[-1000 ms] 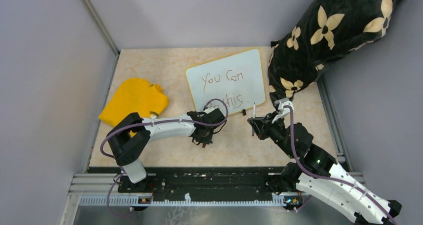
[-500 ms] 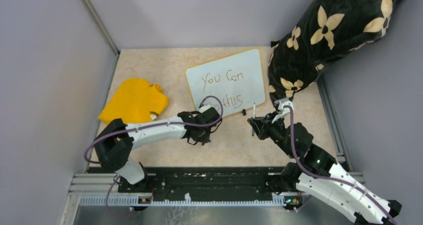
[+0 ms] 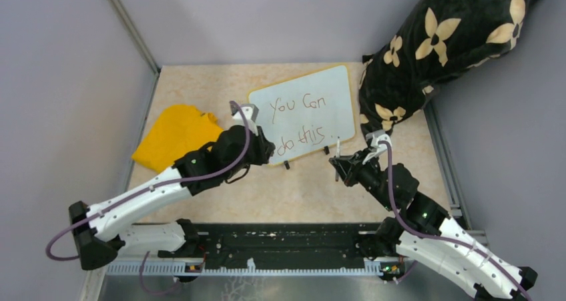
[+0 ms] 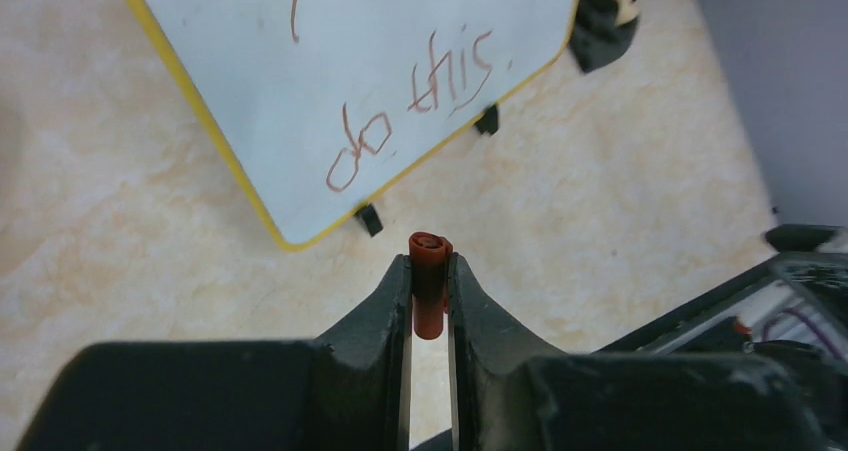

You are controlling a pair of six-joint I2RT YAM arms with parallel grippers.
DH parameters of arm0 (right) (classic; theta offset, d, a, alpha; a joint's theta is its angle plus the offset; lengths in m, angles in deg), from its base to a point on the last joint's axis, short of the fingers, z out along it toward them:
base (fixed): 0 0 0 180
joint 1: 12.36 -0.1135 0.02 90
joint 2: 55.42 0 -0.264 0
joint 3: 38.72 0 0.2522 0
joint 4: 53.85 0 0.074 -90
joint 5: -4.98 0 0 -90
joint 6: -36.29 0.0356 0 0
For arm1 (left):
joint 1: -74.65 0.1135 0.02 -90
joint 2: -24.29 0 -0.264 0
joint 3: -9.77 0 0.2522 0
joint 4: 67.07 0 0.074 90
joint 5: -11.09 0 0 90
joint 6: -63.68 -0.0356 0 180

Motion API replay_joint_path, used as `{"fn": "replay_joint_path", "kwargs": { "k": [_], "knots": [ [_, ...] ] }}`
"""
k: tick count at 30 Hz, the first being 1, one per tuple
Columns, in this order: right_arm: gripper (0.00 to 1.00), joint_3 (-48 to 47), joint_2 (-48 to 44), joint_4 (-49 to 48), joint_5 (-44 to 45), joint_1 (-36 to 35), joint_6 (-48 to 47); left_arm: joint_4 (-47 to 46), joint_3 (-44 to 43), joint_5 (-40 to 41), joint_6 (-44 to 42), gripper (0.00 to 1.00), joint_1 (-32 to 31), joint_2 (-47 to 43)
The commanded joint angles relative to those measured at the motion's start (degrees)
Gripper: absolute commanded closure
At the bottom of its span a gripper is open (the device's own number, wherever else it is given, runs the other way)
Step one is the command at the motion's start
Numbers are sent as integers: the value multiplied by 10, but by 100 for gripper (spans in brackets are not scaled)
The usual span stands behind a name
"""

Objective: Write a sentence on the whiteboard
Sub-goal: Close the whiteboard marker at the center of the board.

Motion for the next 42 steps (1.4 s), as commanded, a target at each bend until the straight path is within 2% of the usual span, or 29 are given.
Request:
{"fn": "replay_joint_path", "kwargs": {
  "k": [1,6,15,21,25,31,37,42],
  "knots": [
    [100,-29,16,-51,-30,-4,-17,-165,49,-12,-72,100,20,-84],
    [100,-38,41,-91,-96,-4,-33,-257,90,-78,-78,100,48,-150],
    [100,-73,98,-135,-118,-20,-51,-413,138,-207,-29,100,104,-193],
    [100,-92,148,-166,-78,-96,-92,-476,142,-271,0,100,138,-203],
    [100,-107,191,-192,-56,-149,-114,-482,135,-298,12,100,149,-209],
    [100,-122,238,-230,-49,-180,-134,-473,144,-329,50,100,149,-245],
    [100,-144,281,-239,22,-238,-188,-442,140,-334,56,100,149,-297],
    [100,-152,302,-263,10,-255,-189,-432,145,-336,56,100,149,-317]
  ]
}}
